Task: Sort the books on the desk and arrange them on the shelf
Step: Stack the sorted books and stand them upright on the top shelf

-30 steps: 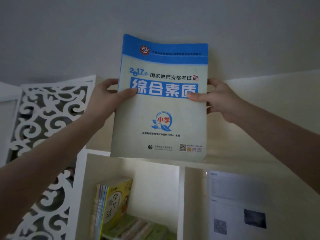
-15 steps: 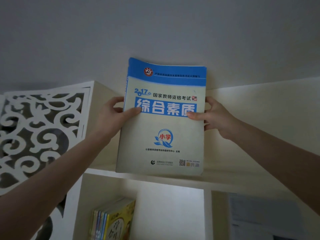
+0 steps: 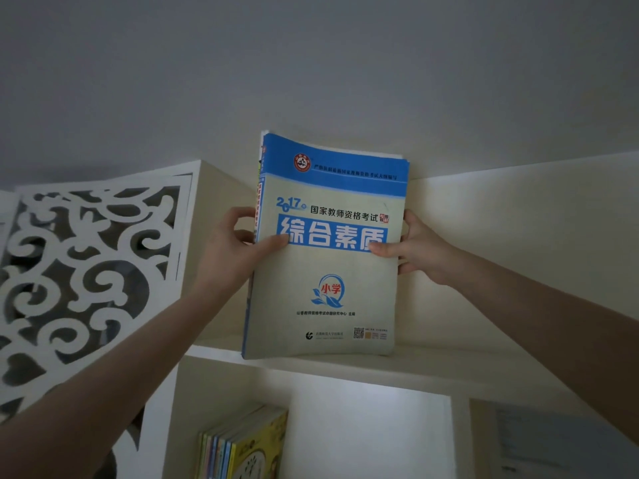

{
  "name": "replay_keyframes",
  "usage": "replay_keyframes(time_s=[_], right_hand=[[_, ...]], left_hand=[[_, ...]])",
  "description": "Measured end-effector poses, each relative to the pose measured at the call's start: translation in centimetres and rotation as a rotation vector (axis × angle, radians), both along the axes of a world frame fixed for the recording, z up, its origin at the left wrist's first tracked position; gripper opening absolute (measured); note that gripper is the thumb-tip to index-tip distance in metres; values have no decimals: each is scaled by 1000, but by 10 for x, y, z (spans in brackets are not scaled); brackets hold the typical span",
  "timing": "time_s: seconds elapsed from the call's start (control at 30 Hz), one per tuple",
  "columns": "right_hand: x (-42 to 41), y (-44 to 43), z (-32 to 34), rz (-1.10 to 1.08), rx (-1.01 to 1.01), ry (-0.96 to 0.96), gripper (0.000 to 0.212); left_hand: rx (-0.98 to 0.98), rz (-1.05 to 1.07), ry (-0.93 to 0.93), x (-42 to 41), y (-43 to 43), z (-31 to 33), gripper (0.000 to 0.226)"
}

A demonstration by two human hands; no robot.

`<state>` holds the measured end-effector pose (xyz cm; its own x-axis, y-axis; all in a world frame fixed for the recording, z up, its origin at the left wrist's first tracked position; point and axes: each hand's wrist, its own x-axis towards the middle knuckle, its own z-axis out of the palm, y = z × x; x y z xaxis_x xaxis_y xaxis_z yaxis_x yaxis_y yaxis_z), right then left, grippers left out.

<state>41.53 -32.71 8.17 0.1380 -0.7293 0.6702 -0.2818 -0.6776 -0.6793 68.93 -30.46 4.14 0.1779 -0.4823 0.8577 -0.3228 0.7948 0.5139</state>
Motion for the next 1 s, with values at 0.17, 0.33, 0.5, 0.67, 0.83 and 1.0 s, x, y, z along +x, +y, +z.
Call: replay_keyframes(time_s=[0.17,0.33,0.5,0.67,0.83,1.0], right_hand=[[17,-27,4,0,31,34,71],[36,-57,10,5,45,86,73],[61,-90,12,31,23,135,68],[87,-121,14,79,4,193,58],[103,-143,15,110,-12,224,45],[110,-152,21,125,11,237,39]], left_hand=[[17,36,16,12,-14,-2,52],[5,108,33,24,-27,-3,51],[-9,209,46,39,-46,-5,58],[12,263,80,56,-65,-6,57],[-17,323,107,60,-79,-8,46],[-32,371,123,64,-90,-8,51]])
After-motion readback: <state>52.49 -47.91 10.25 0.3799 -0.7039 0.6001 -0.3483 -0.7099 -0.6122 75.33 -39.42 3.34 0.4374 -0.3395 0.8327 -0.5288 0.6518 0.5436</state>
